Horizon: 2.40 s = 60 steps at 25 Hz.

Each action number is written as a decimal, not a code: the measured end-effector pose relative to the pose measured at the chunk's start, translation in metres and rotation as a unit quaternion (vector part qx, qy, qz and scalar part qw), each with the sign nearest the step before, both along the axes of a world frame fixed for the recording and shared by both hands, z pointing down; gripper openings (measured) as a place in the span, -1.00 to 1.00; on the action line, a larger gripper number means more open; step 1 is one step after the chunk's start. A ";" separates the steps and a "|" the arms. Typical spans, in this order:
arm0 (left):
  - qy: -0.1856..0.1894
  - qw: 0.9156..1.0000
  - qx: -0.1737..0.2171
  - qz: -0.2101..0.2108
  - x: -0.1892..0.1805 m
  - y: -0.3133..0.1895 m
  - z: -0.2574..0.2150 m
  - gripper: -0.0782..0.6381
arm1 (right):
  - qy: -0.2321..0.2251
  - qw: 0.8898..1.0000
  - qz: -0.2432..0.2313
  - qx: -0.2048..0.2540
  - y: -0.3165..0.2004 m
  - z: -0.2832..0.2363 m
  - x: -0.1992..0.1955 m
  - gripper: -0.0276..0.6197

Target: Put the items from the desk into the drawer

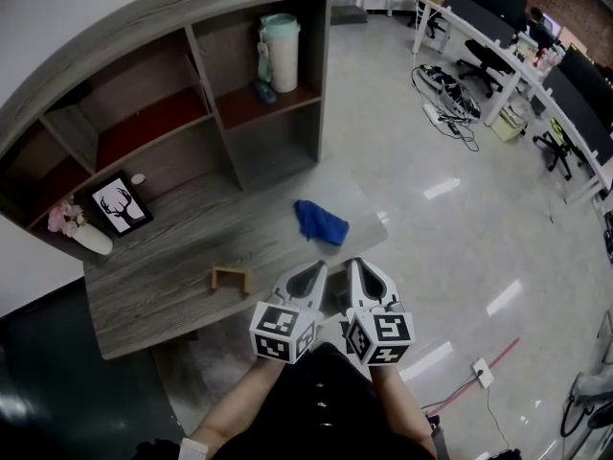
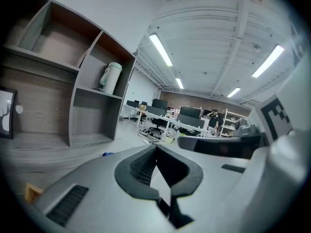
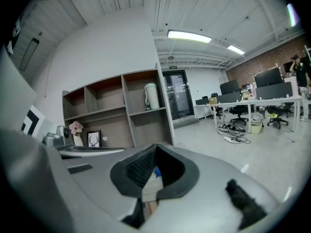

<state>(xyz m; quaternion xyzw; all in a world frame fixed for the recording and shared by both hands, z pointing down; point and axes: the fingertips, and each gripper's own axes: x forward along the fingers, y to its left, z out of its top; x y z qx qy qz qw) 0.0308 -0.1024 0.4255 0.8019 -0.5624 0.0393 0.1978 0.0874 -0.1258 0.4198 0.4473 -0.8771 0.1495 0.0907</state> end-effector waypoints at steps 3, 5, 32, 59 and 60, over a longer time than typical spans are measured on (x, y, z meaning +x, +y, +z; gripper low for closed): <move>0.001 1.000 -0.001 -0.003 -0.003 0.001 0.001 -0.75 | 0.002 1.000 -0.003 -0.001 0.000 0.002 -0.002 -0.88; 0.002 1.000 -0.002 -0.008 -0.006 0.002 0.002 -0.75 | 0.002 1.000 -0.007 -0.004 0.001 0.004 -0.005 -0.88; 0.007 0.970 -0.036 -0.241 -0.151 0.092 0.029 -0.75 | 0.036 0.975 -0.218 -0.037 0.054 0.042 -0.154 -0.88; 0.042 0.925 -0.063 -0.372 -0.218 0.130 0.063 -0.75 | 0.119 0.905 -0.406 -0.050 0.092 0.082 -0.245 -0.54; 0.044 0.925 -0.066 -0.373 -0.220 0.130 0.066 -0.75 | 0.127 0.902 -0.411 -0.048 0.091 0.084 -0.247 -0.51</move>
